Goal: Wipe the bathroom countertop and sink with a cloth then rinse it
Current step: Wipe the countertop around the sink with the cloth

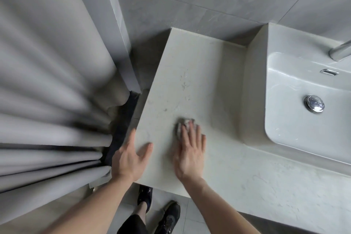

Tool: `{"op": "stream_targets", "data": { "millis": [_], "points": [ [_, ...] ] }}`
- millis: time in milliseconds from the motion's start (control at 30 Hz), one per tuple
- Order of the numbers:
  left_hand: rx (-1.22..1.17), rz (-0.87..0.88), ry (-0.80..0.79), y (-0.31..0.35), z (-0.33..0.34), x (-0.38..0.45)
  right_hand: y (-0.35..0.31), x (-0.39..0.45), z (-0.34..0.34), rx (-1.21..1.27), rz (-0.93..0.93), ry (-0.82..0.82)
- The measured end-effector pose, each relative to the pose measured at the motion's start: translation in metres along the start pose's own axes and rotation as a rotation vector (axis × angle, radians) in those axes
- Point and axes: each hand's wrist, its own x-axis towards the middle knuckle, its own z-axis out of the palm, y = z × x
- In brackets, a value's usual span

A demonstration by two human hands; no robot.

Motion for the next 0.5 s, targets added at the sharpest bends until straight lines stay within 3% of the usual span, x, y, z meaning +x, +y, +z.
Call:
{"op": "stream_targets", "data": {
  "millis": [133, 267, 400, 500],
  "points": [
    [-0.032, 0.033, 0.033, 0.001, 0.000, 0.000, -0.052, 0.025, 0.022, 0.106, -0.275, -0.102],
    [-0.029, 0.044, 0.044, 0.002, 0.000, 0.000, -0.046, 0.036, 0.012, 0.269, -0.347, -0.143],
    [-0.003, 0.020, 0.025, 0.000, 0.002, 0.000, -0.001, 0.042, -0.026, 0.426, -0.202, 0.111],
    [0.014, 0.009, 0.015, 0.000, 0.002, 0.001, 0.053, 0.051, -0.052, 0.318, -0.054, 0.302]
  ]
}}
